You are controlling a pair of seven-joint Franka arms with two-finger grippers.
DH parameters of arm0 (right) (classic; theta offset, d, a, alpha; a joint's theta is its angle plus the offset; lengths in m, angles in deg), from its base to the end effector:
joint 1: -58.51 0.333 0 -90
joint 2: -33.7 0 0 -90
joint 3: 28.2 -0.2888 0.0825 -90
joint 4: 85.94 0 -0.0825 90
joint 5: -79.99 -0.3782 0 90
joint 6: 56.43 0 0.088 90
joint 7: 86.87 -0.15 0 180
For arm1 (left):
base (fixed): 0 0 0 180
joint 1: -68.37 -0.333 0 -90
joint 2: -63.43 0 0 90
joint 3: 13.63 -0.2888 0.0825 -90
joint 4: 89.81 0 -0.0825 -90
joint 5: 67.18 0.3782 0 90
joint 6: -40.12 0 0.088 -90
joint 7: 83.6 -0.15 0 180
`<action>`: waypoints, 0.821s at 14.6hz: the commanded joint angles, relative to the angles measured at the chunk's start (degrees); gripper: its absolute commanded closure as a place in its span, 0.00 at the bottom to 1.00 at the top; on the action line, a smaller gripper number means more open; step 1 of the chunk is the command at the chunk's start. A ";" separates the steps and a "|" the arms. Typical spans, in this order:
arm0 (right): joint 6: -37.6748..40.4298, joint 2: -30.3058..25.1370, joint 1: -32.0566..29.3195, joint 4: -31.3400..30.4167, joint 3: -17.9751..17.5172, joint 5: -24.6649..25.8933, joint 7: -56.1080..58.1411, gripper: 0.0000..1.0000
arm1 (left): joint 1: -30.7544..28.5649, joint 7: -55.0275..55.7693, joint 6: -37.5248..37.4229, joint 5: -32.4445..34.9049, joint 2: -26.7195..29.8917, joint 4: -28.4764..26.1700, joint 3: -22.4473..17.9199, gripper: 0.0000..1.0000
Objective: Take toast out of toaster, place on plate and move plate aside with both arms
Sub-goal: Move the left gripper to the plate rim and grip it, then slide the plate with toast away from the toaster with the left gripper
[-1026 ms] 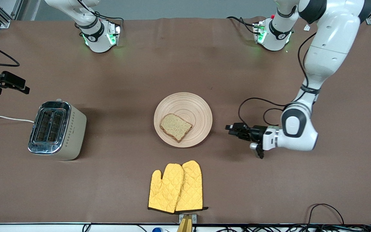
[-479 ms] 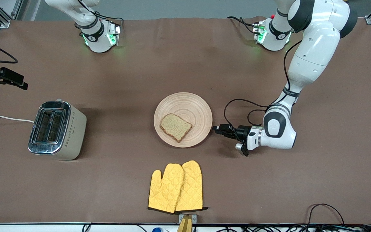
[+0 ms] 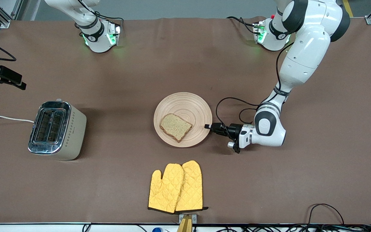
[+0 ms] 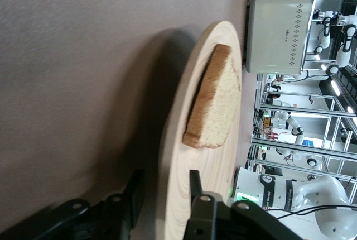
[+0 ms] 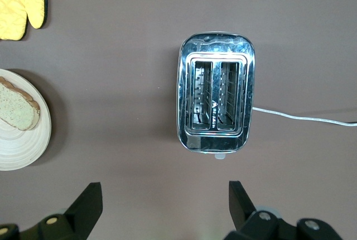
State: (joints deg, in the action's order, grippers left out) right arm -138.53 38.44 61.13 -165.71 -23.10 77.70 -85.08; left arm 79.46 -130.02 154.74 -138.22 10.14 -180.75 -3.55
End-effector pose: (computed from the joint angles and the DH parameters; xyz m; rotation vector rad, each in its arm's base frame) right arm 0.5560 -0.0157 0.5790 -3.1071 0.0112 0.0630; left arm 0.5608 -0.3122 0.0670 1.9591 -0.2325 -0.2263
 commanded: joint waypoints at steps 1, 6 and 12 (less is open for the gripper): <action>-1.30 -0.79 0.46 -0.47 0.08 1.06 0.59 0.00 | 0.77 0.27 0.95 -1.12 -0.59 0.94 -0.32 0.77; -1.13 -2.89 3.35 -3.27 -0.18 1.23 0.50 0.00 | -0.54 0.36 0.95 -0.86 1.25 0.25 -0.32 0.99; 2.82 -5.71 4.41 -4.61 0.08 1.85 0.68 0.00 | -6.33 2.55 0.25 0.37 12.49 -5.28 -0.94 1.00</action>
State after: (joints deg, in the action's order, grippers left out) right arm -135.61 35.27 65.52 -167.73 -23.44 78.40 -84.80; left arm 76.21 -128.32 156.22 -138.17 15.65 -180.68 -4.75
